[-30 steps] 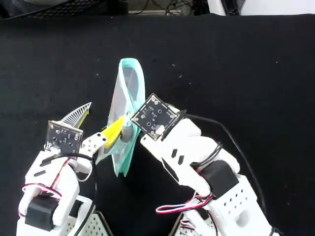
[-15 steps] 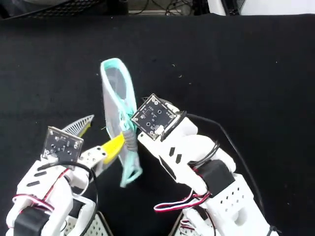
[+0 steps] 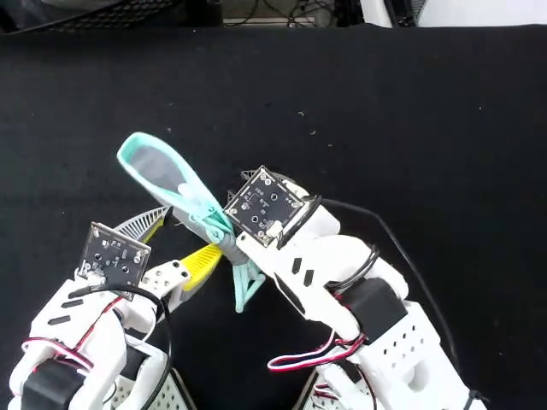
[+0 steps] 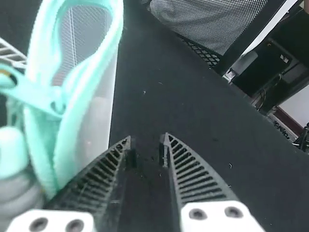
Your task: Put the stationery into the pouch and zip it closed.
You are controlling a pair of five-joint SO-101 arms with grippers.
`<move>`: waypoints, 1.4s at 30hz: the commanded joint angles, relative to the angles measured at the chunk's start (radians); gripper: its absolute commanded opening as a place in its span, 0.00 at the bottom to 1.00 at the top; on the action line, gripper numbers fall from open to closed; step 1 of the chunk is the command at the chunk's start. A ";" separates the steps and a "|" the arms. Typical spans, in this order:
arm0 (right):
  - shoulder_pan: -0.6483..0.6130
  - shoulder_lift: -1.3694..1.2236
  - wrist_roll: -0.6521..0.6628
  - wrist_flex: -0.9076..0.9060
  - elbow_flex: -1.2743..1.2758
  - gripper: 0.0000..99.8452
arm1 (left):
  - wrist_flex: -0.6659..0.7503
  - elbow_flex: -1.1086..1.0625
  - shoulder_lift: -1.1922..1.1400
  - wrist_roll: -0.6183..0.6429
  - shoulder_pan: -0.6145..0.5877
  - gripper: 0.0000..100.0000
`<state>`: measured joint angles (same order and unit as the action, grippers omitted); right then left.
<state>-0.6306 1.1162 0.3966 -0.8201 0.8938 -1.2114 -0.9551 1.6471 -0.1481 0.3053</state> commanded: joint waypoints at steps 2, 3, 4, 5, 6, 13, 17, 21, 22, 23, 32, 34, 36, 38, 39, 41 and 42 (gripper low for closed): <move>-0.046 0.004 -0.012 0.028 -0.036 0.10 | 0.000 0.047 -0.005 0.003 0.028 0.31; -0.046 0.004 -0.012 0.028 -0.036 0.10 | 0.000 0.047 -0.005 0.005 0.028 0.31; -0.046 0.004 -0.012 0.028 -0.036 0.10 | 0.000 0.047 -0.005 0.005 0.028 0.31; -0.046 0.004 -0.012 0.028 -0.036 0.10 | 0.000 0.048 -0.005 0.006 0.028 0.31; -0.046 0.004 -0.012 0.028 -0.036 0.10 | 0.000 0.053 -0.005 0.006 0.028 0.31; -0.044 0.002 -0.006 0.028 -0.036 0.10 | -0.052 0.124 -0.003 0.006 0.045 0.31; -0.044 0.002 -0.011 0.028 -0.036 0.10 | -0.055 0.116 -0.003 0.008 0.156 0.31; -0.048 0.002 -0.011 0.025 -0.036 0.10 | -0.003 0.059 -0.003 0.008 0.148 0.31; -0.048 0.002 -0.011 0.025 -0.036 0.10 | 0.011 0.047 -0.003 0.008 0.128 0.31; -0.048 0.002 -0.008 0.021 -0.036 0.10 | 0.018 0.042 -0.003 0.008 0.113 0.31; -0.048 0.004 -0.005 -0.018 -0.035 0.10 | 0.040 0.022 -0.003 -0.002 -0.012 0.31; -0.048 0.010 -0.003 -0.032 -0.036 0.10 | 0.069 0.002 -0.003 -0.002 -0.045 0.31; -0.044 0.010 -0.003 -0.043 -0.038 0.10 | 0.109 -0.033 -0.003 -0.002 -0.076 0.31; -0.044 0.010 -0.003 -0.046 -0.039 0.10 | 0.147 -0.067 -0.003 -0.002 -0.094 0.31; -0.044 0.010 -0.003 -0.046 -0.041 0.10 | 0.157 -0.074 -0.003 -0.002 -0.097 0.31; -0.044 0.010 -0.006 -0.046 -0.053 0.10 | 0.161 -0.077 -0.003 -0.002 -0.088 0.27; -0.044 0.010 -0.011 -0.046 -0.064 0.10 | 0.163 -0.077 -0.003 -0.002 -0.087 0.23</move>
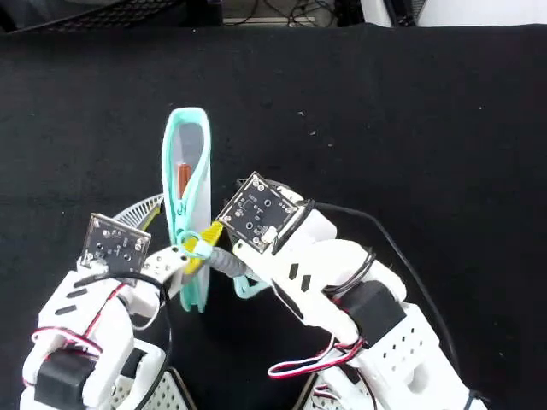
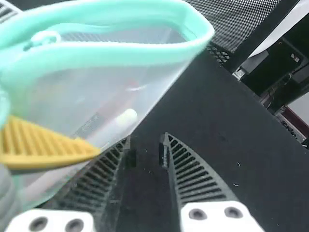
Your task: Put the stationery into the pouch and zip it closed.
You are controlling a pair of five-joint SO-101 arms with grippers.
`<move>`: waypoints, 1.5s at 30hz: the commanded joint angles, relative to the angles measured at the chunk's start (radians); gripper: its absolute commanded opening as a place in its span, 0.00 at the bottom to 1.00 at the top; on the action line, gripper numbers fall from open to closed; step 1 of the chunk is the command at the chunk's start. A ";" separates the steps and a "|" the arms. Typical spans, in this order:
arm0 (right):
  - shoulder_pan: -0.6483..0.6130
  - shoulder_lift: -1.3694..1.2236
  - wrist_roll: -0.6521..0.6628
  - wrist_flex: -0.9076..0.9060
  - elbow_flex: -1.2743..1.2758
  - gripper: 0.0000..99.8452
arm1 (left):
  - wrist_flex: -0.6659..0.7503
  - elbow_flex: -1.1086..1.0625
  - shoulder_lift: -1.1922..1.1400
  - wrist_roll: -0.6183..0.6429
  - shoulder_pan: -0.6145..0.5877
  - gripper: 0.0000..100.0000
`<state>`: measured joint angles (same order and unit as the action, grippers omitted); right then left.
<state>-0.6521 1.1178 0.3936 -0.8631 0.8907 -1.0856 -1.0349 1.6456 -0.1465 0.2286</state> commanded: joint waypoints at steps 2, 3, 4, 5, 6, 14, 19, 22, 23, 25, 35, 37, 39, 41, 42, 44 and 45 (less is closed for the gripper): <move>-0.023 0.010 -0.009 -0.009 -0.093 0.10 | 0.038 0.002 -0.002 -0.002 -0.010 0.14; -0.026 0.010 -0.009 -0.026 -0.114 0.10 | 0.040 0.002 -0.002 -0.002 -0.010 0.10; -0.028 0.010 -0.011 -0.049 -0.140 0.10 | 0.043 0.002 -0.002 -0.005 -0.010 0.07; -0.029 0.010 -0.012 -0.075 -0.168 0.11 | 0.058 -0.001 -0.002 -0.009 -0.010 0.05; -0.029 0.010 -0.028 -0.104 -0.199 0.11 | 0.071 -0.007 -0.002 -0.020 -0.010 0.05; -0.068 0.010 -0.173 -0.338 -0.452 0.11 | 0.080 -0.008 -0.003 -0.025 -0.008 0.05; -0.198 0.001 -0.170 -0.405 -0.466 0.20 | 0.081 -0.008 -0.009 -0.025 0.042 0.05; -0.232 0.001 -0.170 -0.364 -0.435 0.22 | 0.084 -0.024 -0.012 -0.025 0.099 0.05; -0.241 0.001 -0.170 -0.344 -0.427 0.21 | 0.098 -0.036 -0.011 -0.025 0.107 0.05; -0.249 0.001 -0.175 -0.307 -0.420 0.20 | 0.135 -0.068 -0.009 -0.025 0.111 0.05; -0.290 0.001 -0.178 -0.278 -0.389 0.19 | 0.173 -0.107 -0.012 -0.023 0.119 0.05; -0.301 0.001 -0.178 -0.276 -0.369 0.19 | 0.173 -0.107 -0.012 -0.023 0.119 0.05; -0.301 0.001 -0.178 -0.267 -0.354 0.19 | 0.173 -0.107 -0.012 -0.023 0.119 0.05; -0.298 0.001 -0.178 -0.244 -0.335 0.19 | 0.173 -0.107 -0.012 -0.023 0.120 0.05; -0.296 0.001 -0.175 -0.232 -0.326 0.19 | 0.173 -0.107 -0.012 -0.023 0.120 0.05; -0.295 0.001 -0.172 -0.207 -0.308 0.18 | 0.173 -0.107 -0.012 -0.023 0.120 0.05; -0.293 0.001 -0.170 -0.196 -0.303 0.17 | 0.172 -0.107 -0.012 -0.023 0.120 0.05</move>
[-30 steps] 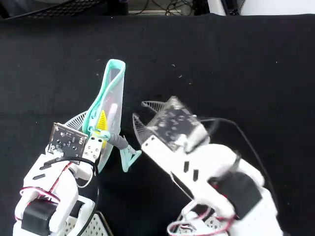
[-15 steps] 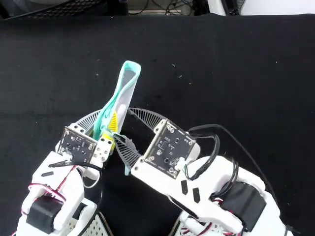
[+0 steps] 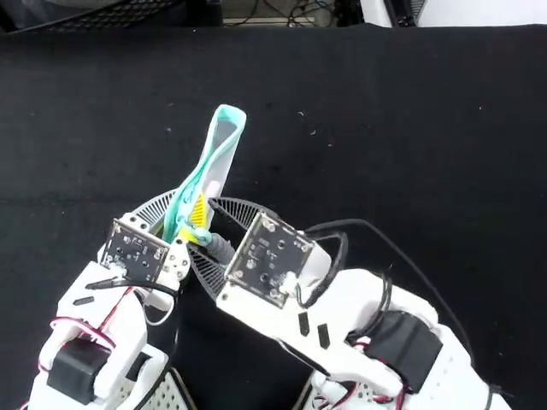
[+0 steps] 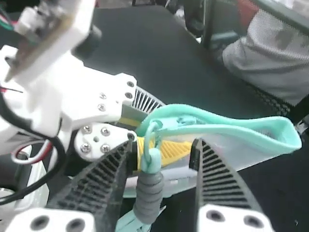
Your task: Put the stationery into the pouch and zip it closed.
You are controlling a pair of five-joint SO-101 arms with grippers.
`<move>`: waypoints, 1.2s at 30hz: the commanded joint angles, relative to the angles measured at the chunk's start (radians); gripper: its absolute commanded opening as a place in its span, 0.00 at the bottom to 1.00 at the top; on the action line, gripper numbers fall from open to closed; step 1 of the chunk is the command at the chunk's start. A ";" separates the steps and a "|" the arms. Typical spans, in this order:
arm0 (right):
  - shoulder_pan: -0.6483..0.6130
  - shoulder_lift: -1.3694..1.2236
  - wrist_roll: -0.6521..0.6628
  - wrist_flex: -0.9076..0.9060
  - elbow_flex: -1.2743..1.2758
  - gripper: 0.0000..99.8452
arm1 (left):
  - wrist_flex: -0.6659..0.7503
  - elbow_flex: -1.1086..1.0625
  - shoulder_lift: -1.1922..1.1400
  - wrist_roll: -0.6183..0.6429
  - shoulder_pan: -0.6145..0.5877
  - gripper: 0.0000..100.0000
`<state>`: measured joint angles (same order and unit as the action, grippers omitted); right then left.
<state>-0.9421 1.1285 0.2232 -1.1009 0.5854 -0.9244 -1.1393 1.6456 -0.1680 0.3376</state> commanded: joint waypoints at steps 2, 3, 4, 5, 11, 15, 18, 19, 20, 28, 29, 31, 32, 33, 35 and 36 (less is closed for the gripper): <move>0.017 -0.010 0.000 0.064 0.002 0.11 | 0.008 -0.002 -0.011 -0.002 0.012 0.05; 0.041 -0.010 0.002 0.080 0.002 0.07 | 0.008 -0.002 -0.011 -0.002 0.012 0.05; 0.068 -0.010 0.002 0.091 0.001 0.04 | 0.008 -0.002 -0.012 -0.002 0.012 0.05; 0.095 -0.008 0.002 0.098 0.001 0.01 | 0.008 -0.002 -0.012 -0.002 0.012 0.05; 0.135 -0.005 0.078 0.092 0.005 0.01 | 0.008 -0.002 -0.012 -0.002 0.012 0.05; 0.137 -0.005 0.104 0.087 0.007 0.01 | 0.006 -0.002 -0.008 -0.002 0.010 0.05; 0.132 -0.008 0.100 0.052 0.007 0.01 | 0.006 -0.002 -0.008 -0.002 0.010 0.05; 0.130 -0.008 0.098 0.044 0.008 0.02 | 0.006 -0.002 -0.009 -0.002 0.010 0.05; 0.130 -0.008 0.098 0.040 0.008 0.02 | 0.008 -0.002 -0.012 -0.002 0.010 0.05; 0.107 -0.010 0.097 0.041 0.007 0.08 | 0.008 -0.002 -0.009 -0.002 0.010 0.05; 0.089 -0.013 0.097 0.041 0.007 0.08 | 0.008 -0.002 -0.009 -0.002 0.010 0.05; 0.057 -0.041 0.097 0.043 0.004 0.08 | 0.008 -0.002 -0.008 -0.002 0.010 0.05; 0.052 -0.064 0.097 0.044 0.001 0.08 | 0.006 -0.002 -0.006 -0.002 0.010 0.05; 0.051 -0.090 0.097 0.044 -0.001 0.08 | 0.006 -0.002 -0.005 -0.002 0.010 0.05; 0.051 -0.136 0.097 0.040 -0.018 0.08 | 0.006 -0.002 -0.006 -0.002 0.002 0.05; 0.051 -0.156 0.097 0.037 -0.035 0.08 | 0.005 -0.002 -0.008 -0.002 0.002 0.05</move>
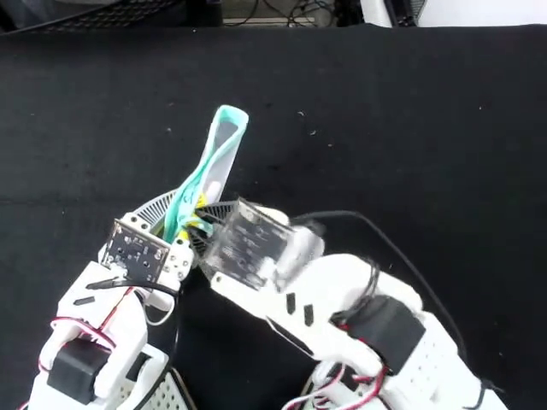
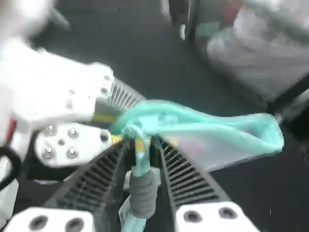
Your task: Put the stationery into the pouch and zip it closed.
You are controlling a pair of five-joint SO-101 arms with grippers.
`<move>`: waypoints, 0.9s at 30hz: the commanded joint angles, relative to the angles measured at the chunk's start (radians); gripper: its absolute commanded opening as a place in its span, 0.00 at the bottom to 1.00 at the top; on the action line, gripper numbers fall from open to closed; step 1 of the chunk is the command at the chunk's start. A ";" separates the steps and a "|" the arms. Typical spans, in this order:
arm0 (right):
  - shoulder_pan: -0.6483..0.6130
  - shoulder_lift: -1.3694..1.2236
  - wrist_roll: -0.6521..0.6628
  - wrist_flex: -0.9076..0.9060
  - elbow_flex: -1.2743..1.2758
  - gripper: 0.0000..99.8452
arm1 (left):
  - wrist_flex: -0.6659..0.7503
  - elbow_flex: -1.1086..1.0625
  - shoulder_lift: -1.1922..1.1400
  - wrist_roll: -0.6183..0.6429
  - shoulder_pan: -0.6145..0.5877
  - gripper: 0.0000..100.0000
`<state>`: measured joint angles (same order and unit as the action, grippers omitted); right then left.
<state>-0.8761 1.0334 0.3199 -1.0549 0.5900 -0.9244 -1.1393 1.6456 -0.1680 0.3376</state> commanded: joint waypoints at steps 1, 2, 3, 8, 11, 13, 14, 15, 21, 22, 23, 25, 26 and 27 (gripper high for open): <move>-0.015 -0.071 0.000 -0.012 -0.053 0.08 | 0.005 -0.002 -0.008 -0.002 0.002 0.05; -0.015 -0.073 0.002 -0.018 -0.067 0.08 | 0.005 -0.002 -0.005 -0.002 0.002 0.05; -0.015 -0.074 0.002 -0.021 -0.073 0.08 | 0.005 -0.002 -0.005 -0.002 0.002 0.05; 0.031 -0.073 0.008 -0.017 -0.082 0.06 | 0.005 -0.002 -0.008 -0.002 0.010 0.05; 0.086 -0.073 0.009 0.003 -0.081 0.01 | 0.005 -0.002 -0.005 -0.002 0.010 0.05; 0.115 -0.073 0.009 0.017 -0.081 0.01 | 0.005 -0.002 -0.006 -0.002 0.010 0.05; 0.127 -0.073 0.009 0.029 -0.082 0.01 | 0.005 -0.002 -0.006 -0.002 0.010 0.05; 0.140 -0.070 0.009 0.041 -0.082 0.01 | 0.005 -0.002 -0.006 -0.002 0.010 0.05; 0.190 0.024 0.003 0.091 -0.079 0.01 | 0.005 -0.004 -0.011 -0.002 0.010 0.05; 0.201 0.038 0.003 0.091 -0.077 0.01 | 0.005 -0.004 -0.011 -0.002 0.010 0.05; 0.212 0.045 0.003 0.091 -0.076 0.01 | 0.005 -0.004 -0.011 -0.002 0.010 0.05; 0.232 0.054 0.005 0.086 -0.074 0.01 | 0.005 -0.004 -0.012 -0.002 0.010 0.05; 0.239 0.056 0.005 0.086 -0.074 0.01 | 0.005 -0.004 -0.012 -0.002 0.010 0.05; 0.242 0.056 0.005 0.086 -0.074 0.01 | 0.005 -0.004 -0.012 -0.002 0.010 0.05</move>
<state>-0.6628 1.0717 0.3230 -0.9904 0.5393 -0.9229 -1.1393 1.6456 -0.1680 0.3422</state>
